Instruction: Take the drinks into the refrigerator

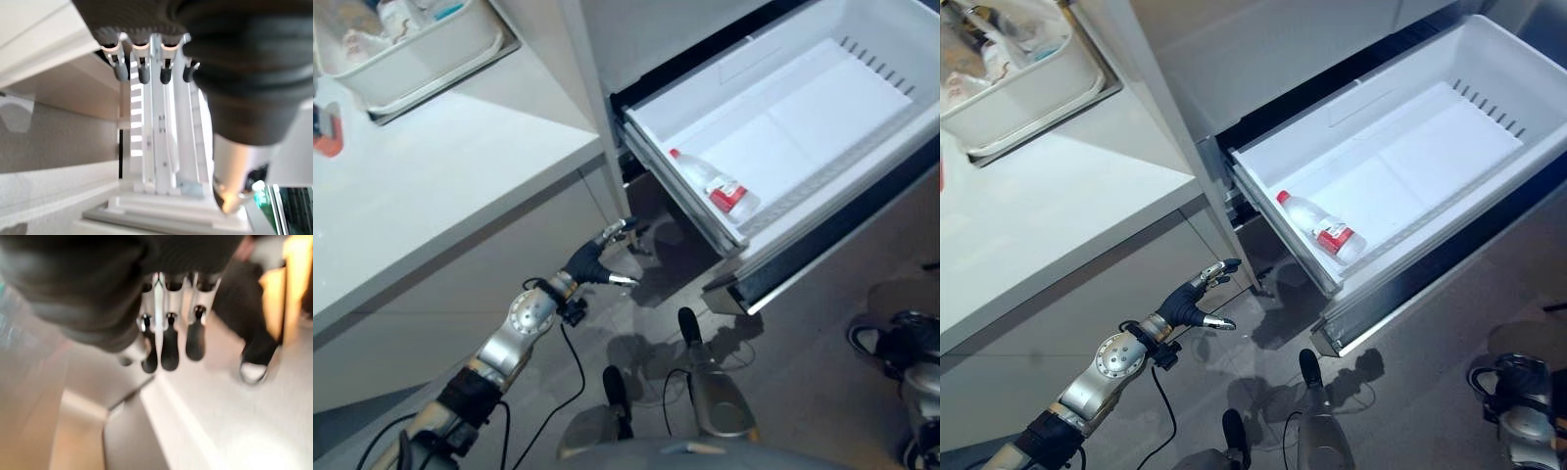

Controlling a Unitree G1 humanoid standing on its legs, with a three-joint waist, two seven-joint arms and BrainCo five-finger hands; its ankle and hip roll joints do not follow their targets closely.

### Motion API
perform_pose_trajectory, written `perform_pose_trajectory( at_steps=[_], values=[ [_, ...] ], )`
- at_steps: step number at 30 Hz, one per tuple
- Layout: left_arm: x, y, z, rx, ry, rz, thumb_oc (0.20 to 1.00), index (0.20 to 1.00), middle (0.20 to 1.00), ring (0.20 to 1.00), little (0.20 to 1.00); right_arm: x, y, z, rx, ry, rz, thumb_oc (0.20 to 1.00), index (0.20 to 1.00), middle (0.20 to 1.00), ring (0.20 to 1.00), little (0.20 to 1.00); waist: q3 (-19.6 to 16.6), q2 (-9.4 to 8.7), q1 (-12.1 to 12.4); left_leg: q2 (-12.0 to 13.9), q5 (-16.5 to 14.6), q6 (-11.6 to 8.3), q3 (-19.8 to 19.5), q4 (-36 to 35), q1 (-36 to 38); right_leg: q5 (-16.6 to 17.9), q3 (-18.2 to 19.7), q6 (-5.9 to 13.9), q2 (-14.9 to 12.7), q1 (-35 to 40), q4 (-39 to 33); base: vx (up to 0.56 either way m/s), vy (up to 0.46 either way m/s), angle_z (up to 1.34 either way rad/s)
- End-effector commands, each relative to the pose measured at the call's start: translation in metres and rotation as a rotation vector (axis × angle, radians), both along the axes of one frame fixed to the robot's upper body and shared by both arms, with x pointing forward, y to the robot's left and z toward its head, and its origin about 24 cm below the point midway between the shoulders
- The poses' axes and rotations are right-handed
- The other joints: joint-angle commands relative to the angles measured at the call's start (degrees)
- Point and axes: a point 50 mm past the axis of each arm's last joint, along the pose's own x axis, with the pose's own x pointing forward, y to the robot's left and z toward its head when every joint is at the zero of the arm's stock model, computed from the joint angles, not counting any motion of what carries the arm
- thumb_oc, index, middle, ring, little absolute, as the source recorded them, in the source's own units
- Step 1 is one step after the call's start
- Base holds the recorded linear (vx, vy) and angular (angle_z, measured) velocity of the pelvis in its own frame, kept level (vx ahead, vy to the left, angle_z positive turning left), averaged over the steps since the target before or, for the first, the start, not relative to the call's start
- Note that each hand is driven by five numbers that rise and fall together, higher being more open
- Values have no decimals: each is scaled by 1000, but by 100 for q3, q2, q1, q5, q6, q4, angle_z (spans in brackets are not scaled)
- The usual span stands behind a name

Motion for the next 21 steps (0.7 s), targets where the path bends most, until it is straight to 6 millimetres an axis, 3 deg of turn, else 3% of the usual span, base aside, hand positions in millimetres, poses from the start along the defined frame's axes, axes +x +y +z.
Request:
perform_pose_trajectory(
  at_steps=[1, 2, 3, 4, 5, 7, 8, 10, 12, 13, 20, 21],
  values=[
    [-1, -5, 10, -26, -67, -21, 1000, 1000, 1000, 1000, 1000, 58, 31, 30, -118, -70, 219, 200, 200, 200, 200, 200, -35, -211, 343, -349, 42, 523, -282, 351, -712, -681, 46, 225, 74, -114, 842, -30, -17, 21],
    [-1, -5, 10, -26, -69, -18, 1000, 1000, 1000, 1000, 1000, 59, 32, 31, -119, -71, 221, 200, 200, 200, 200, 200, -31, -227, 325, -354, 79, 517, -280, 353, -738, -645, 48, 221, 68, -135, 833, -47, -35, 24],
    [-2, -3, 10, -26, -70, -5, 1000, 1000, 1000, 1000, 1000, 81, 51, 51, -184, -132, 335, 200, 200, 200, 200, 200, -7, -233, 431, -357, 123, 516, -334, 339, -795, -629, -2, 213, 53, -164, 827, -36, -25, 27],
    [-1, -3, 10, -25, -71, -3, 1000, 1000, 1000, 1000, 1000, 82, 52, 52, -185, -132, 336, 200, 200, 200, 200, 200, -5, -235, 414, -357, 126, 516, -341, 339, -800, -630, -9, 212, 52, -166, 827, -45, -27, 29],
    [-3, -6, 10, -36, -71, -8, 1000, 1000, 1000, 1000, 1000, 107, 73, 78, -254, -205, 438, 200, 200, 200, 200, 200, 44, -220, 552, -369, 167, 521, -426, 329, -856, -630, -79, 210, 28, -182, 835, -31, -16, 20],
    [-3, -6, 12, -41, -77, -7, 1000, 1000, 1000, 1000, 1000, 114, 77, 84, -271, -219, 454, 200, 200, 200, 200, 200, 46, -217, 573, -372, 194, 519, -453, 314, -890, -622, -122, 207, 12, -202, 831, -28, -10, 16],
    [-5, -6, 14, -49, -85, -7, 1000, 1000, 1000, 1000, 1000, 133, 95, 112, -324, -301, 524, 200, 200, 200, 200, 200, 79, -200, 713, -381, 237, 517, -523, 291, -929, -622, -186, 203, -8, -230, 847, -24, 2, 18],
    [-6, -6, 15, -54, -89, -7, 1000, 1000, 1000, 1000, 1000, 142, 104, 122, -342, -330, 549, 200, 200, 200, 200, 200, 111, -199, 735, -392, 260, 520, -555, 274, -957, -621, -218, 204, -18, -250, 861, -44, -4, 16],
    [-8, -9, 16, -74, -86, -9, 1000, 1000, 1000, 1000, 1000, 165, 124, 161, -429, -412, 600, 200, 200, 200, 200, 200, 185, -180, 938, -422, 321, 537, -658, 248, -1043, -609, -292, 199, -49, -304, 902, -65, -4, 11],
    [-7, -8, 17, -76, -89, -6, 1000, 1000, 1000, 1000, 1000, 166, 125, 162, -432, -415, 602, 200, 200, 200, 200, 200, 200, -175, 916, -423, 324, 537, -661, 246, -1048, -611, -295, 199, -49, -312, 909, -46, 4, 7],
    [-7, -6, 17, -93, -92, 29, 1000, 1000, 1000, 1000, 1000, 191, 170, 271, -700, -624, 707, 200, 200, 200, 200, 200, 424, -247, 1229, -457, 500, 532, -854, 194, -1284, -532, -470, 197, -105, -501, 966, -61, -2, 15],
    [-7, -6, 18, -94, -94, 30, 1000, 1000, 1000, 1000, 1000, 191, 171, 272, -702, -625, 708, 200, 200, 200, 200, 200, 432, -244, 1217, -457, 502, 532, -854, 194, -1289, -531, -470, 197, -105, -505, 966, -55, -4, 15]
  ],
)
